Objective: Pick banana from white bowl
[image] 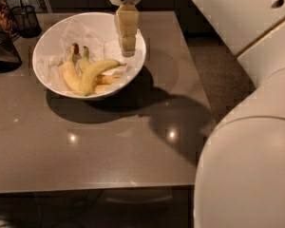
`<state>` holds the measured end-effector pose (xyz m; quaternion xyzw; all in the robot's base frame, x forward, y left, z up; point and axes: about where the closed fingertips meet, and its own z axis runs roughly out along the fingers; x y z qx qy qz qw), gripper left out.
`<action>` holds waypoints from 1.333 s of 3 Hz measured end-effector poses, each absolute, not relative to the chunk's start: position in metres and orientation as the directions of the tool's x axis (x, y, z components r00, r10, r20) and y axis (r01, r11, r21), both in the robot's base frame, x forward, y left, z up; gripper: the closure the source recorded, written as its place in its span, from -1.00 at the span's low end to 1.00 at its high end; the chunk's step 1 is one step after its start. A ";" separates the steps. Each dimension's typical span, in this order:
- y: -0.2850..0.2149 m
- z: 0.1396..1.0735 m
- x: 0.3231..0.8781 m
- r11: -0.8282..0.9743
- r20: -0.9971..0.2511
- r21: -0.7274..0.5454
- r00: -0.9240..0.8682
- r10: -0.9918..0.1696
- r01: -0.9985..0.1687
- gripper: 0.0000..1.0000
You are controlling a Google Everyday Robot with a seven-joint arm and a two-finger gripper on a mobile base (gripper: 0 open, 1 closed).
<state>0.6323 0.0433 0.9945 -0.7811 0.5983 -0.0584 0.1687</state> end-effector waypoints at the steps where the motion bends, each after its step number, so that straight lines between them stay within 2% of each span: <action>1: 0.051 0.978 0.643 -0.255 -0.081 -0.314 0.293 -0.953 -0.915 -0.80; 2: 0.051 0.958 0.648 -0.266 -0.042 -0.288 0.290 -0.956 -0.920 -0.58; 3: 0.053 0.940 0.649 -0.282 0.004 -0.267 0.291 -0.957 -0.922 -0.48; 4: 0.062 0.931 0.652 -0.323 0.061 -0.262 0.318 -0.946 -0.910 -0.48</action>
Offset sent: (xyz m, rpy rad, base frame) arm 0.0040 -0.0053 -0.0634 -0.1864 0.1067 0.0066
